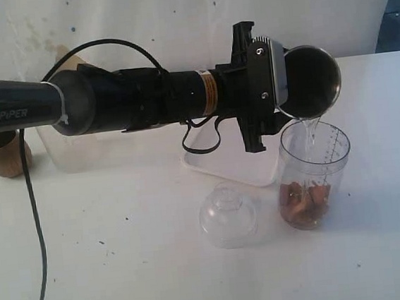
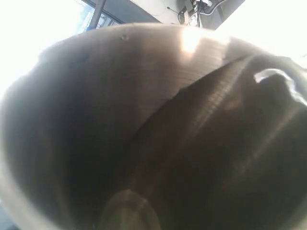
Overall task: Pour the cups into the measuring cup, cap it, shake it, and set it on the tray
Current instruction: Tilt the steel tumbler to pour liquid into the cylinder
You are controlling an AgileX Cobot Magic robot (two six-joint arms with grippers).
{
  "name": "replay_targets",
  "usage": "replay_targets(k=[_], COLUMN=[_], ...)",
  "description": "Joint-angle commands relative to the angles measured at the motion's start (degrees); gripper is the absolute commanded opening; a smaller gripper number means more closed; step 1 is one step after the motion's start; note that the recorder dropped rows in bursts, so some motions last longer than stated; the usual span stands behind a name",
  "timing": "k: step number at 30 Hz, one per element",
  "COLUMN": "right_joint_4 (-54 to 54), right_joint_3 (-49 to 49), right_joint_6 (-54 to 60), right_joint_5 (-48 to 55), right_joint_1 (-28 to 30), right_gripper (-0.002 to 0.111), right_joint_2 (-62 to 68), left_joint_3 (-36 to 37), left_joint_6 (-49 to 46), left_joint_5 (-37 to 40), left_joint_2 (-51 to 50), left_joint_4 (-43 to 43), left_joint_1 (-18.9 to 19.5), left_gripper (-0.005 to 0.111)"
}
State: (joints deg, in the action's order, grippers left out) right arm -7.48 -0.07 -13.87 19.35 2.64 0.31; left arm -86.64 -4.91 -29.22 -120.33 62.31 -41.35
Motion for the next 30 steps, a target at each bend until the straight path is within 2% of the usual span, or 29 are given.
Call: replay_targets(k=[1,10,17,30], right_joint_4=[0.0,0.0,0.0,0.0], right_joint_3=[0.1,0.1,0.1,0.1], right_joint_6=[-0.1,-0.1,-0.1,-0.1], right_joint_5=[-0.1,-0.1,-0.1,-0.1], right_joint_1=[-0.3,-0.3,-0.3,-0.3], right_gripper=[0.000,0.000,0.000,0.000], right_joint_2=[-0.3,-0.3,-0.3,-0.3], left_joint_3=[-1.0,-1.1,-1.1,-1.1], left_joint_6=[-1.6,-1.6,-6.0,-9.1], left_joint_5=[-2.2,-1.9,0.9,0.8], left_joint_2=[0.9,0.9,0.9,0.9], left_joint_4=[-1.4,-3.3,-3.4,-3.6], left_joint_1=[0.0,0.0,0.0,0.0], left_gripper=[0.000,0.000,0.000,0.000])
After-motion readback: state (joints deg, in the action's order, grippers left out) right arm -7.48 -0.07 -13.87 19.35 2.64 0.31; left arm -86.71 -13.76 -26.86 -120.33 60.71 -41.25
